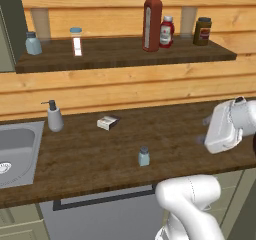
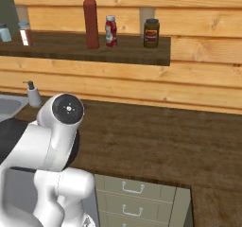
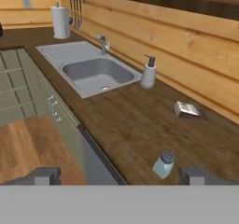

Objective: Put the shaker and condiment bottle from the counter next to their counterparts in the cabinet.

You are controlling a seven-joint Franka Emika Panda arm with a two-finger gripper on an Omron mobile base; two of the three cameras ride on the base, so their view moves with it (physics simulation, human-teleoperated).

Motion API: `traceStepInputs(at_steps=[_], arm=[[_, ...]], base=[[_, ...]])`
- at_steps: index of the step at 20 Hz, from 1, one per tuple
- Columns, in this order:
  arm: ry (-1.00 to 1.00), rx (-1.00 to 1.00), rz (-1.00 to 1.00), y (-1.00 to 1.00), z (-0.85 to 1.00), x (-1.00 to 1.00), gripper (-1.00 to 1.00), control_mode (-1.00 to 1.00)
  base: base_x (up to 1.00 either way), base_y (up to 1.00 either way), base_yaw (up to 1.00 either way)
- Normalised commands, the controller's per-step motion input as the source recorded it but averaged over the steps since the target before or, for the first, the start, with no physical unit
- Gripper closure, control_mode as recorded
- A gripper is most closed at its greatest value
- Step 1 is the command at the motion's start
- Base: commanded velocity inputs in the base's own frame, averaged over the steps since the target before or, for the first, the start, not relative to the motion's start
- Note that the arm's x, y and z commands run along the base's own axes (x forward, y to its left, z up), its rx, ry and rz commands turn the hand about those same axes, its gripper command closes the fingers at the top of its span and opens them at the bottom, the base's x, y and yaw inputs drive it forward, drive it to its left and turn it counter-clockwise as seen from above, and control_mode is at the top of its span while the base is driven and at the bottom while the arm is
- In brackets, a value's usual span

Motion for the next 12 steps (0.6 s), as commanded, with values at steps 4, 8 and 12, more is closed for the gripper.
traceStepInputs(at_steps=[4,8,12], arm=[[-0.02,-0.02,0.18,0.00,-0.41,0.30,-1.00,-1.00],[-0.05,-0.02,0.08,0.00,-0.60,0.04,-1.00,-1.00],[-0.10,-0.06,0.00,0.00,-0.78,0.06,-1.00,-1.00]], base=[[0.00,0.00,0.00],[0.00,0.00,0.00],[0.00,0.00,0.00]])
